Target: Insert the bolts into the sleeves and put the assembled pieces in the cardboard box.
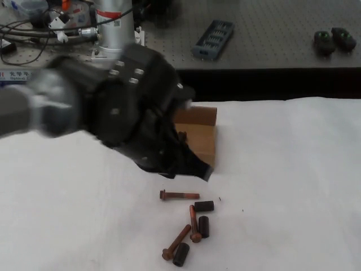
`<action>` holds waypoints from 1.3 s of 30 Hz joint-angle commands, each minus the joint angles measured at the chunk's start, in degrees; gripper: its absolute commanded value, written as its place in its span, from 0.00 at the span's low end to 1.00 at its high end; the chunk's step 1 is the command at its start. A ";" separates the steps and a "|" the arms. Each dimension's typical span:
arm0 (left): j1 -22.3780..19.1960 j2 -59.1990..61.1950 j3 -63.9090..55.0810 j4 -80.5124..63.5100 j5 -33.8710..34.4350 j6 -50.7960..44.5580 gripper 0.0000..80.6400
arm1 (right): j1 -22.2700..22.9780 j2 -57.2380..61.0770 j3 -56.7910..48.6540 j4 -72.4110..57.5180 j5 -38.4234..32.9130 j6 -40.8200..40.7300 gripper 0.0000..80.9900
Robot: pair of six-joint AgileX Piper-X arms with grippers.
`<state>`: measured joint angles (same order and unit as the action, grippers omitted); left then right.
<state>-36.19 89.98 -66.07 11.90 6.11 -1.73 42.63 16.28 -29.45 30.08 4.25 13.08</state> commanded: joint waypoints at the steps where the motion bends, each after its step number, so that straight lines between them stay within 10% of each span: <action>1: -0.03 -5.52 6.98 -5.15 4.53 -1.24 0.05 | -0.22 0.58 2.27 -9.69 -3.64 0.22 0.05; 19: -0.25 -36.65 50.29 -61.15 28.14 -9.87 0.05 | -0.22 28.20 5.73 -57.14 -34.85 13.62 0.05; 26: -1.37 -37.54 57.04 -75.03 28.12 -9.87 0.05 | 1.49 39.62 5.73 -74.53 -39.33 25.21 0.05; 39: -1.35 -37.54 57.25 -76.34 33.68 -9.87 0.05 | 10.29 47.06 5.73 -77.65 -39.53 22.91 0.05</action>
<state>-37.28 53.04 -8.53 -62.36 37.96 -10.90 52.70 63.25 -23.56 -46.14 -35.11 36.79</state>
